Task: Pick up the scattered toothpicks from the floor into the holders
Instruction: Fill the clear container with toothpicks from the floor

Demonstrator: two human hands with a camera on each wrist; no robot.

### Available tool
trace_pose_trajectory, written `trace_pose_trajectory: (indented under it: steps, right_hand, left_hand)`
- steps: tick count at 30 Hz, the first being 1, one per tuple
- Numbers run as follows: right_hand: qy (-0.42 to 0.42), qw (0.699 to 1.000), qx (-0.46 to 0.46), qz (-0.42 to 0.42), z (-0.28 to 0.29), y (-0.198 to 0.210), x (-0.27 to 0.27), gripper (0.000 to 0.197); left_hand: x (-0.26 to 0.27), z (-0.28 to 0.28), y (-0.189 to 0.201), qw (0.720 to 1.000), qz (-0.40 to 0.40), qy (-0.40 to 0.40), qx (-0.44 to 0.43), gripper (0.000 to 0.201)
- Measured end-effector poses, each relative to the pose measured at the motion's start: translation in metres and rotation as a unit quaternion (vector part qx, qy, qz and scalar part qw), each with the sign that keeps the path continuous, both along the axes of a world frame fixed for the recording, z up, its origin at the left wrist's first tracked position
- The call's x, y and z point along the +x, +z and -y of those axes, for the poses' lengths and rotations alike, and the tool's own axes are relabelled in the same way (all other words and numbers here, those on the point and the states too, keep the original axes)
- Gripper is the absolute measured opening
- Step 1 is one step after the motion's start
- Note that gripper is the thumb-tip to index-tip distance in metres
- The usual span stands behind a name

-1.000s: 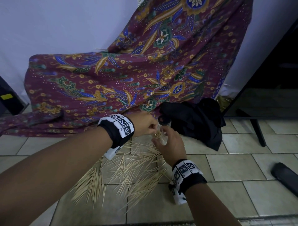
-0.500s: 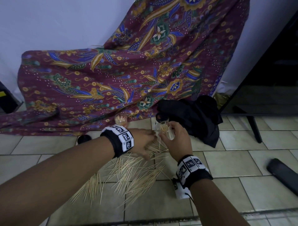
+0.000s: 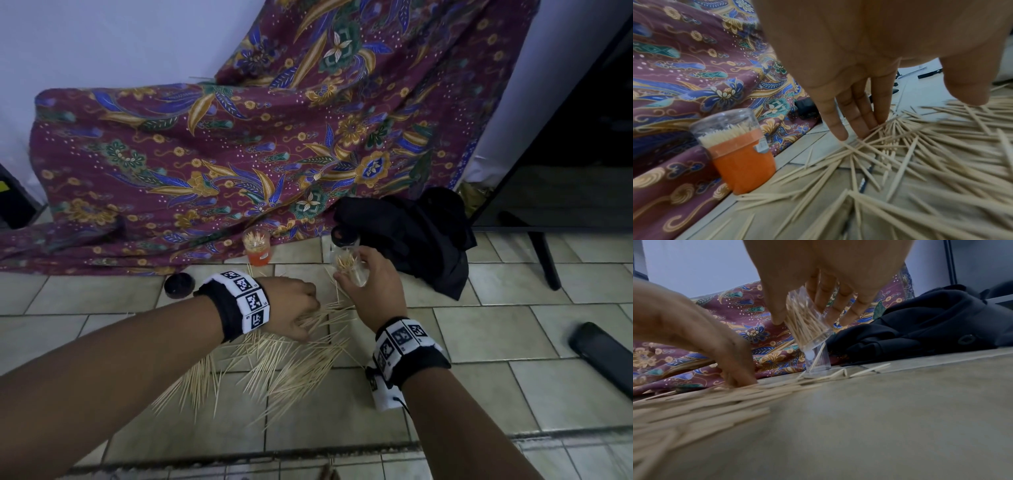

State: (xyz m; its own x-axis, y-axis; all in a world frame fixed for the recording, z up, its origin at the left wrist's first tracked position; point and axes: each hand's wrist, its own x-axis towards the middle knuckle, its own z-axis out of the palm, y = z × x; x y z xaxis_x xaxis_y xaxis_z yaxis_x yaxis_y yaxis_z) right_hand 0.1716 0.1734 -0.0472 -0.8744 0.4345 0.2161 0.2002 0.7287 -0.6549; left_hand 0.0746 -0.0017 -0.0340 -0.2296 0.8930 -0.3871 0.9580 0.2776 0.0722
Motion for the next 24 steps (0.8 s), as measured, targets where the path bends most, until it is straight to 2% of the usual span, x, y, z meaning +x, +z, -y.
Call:
trace_pose_trajectory:
  steps: [4, 10, 14, 17, 24]
  right_hand:
    - [0.010, 1.000, 0.003, 0.000, 0.004, 0.000, -0.001, 0.047]
    - [0.018, 1.000, 0.015, 0.000, 0.006, 0.002, -0.002, 0.047]
    - [0.022, 1.000, 0.019, -0.006, 0.005, 0.003, -0.003, 0.048]
    - [0.020, 1.000, 0.015, -0.005, 0.004, 0.004, -0.002, 0.048]
    - [0.024, 1.000, 0.018, 0.003, 0.002, 0.000, -0.003, 0.048]
  left_hand:
    - [0.008, 0.008, 0.004, 1.000, -0.022, -0.002, 0.012, 0.082]
    - [0.035, 0.008, -0.003, 0.994, -0.085, 0.058, 0.032, 0.111]
    - [0.047, 0.004, -0.006, 0.991, -0.112, 0.069, 0.035, 0.118]
    - [0.051, 0.005, -0.006, 0.990, -0.120, 0.070, 0.035, 0.110]
    - [0.038, 0.008, 0.002, 0.995, -0.074, 0.063, 0.010, 0.070]
